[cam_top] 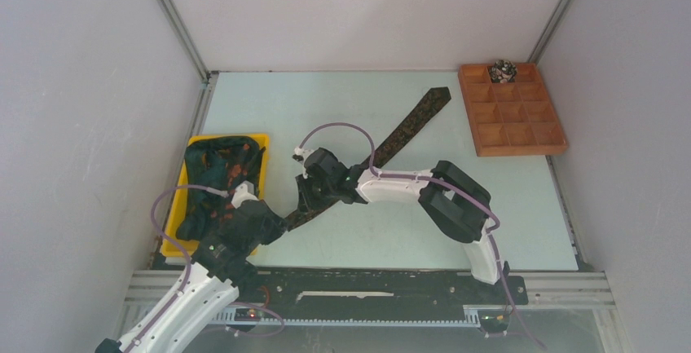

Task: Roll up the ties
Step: Roll the tie at the center of the board.

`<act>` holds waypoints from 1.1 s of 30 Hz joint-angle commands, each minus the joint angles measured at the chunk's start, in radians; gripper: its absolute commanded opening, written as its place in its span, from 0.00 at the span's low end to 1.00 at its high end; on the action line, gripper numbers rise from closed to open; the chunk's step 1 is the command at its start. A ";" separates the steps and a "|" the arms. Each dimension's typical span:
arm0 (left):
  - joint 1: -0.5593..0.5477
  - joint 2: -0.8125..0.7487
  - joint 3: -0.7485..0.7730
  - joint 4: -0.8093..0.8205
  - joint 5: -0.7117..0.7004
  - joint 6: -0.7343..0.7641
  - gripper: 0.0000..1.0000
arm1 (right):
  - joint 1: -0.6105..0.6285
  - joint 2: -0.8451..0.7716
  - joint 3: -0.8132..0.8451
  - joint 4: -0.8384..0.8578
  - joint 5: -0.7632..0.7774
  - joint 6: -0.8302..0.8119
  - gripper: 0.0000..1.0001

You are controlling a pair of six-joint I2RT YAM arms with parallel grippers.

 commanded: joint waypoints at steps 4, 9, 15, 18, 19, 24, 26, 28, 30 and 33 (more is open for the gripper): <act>-0.004 0.014 0.057 -0.006 -0.017 -0.013 0.00 | 0.012 0.032 0.030 0.019 -0.007 0.013 0.14; -0.004 0.024 0.074 -0.011 -0.021 -0.009 0.00 | 0.019 0.028 0.028 0.021 -0.005 0.012 0.14; -0.004 0.044 0.094 -0.012 -0.024 -0.003 0.00 | 0.024 0.037 0.029 0.040 -0.020 0.023 0.14; -0.004 0.070 0.099 -0.002 -0.022 0.000 0.00 | 0.028 0.040 0.029 0.048 -0.027 0.026 0.14; -0.004 0.077 0.097 0.008 -0.020 0.000 0.00 | 0.027 0.041 0.031 0.051 -0.030 0.027 0.14; -0.004 0.108 0.096 0.037 -0.007 -0.001 0.00 | 0.028 0.057 0.034 0.068 -0.050 0.032 0.14; -0.004 0.118 0.099 0.044 -0.008 0.000 0.00 | 0.028 0.064 0.034 0.073 -0.057 0.035 0.14; -0.004 0.130 0.102 0.052 -0.006 0.001 0.00 | 0.028 0.070 0.034 0.077 -0.064 0.037 0.14; -0.004 0.144 0.106 0.061 -0.004 0.002 0.00 | 0.029 0.076 0.034 0.077 -0.070 0.040 0.14; -0.004 0.168 0.109 0.072 -0.002 0.003 0.00 | 0.028 0.083 0.034 0.078 -0.081 0.041 0.14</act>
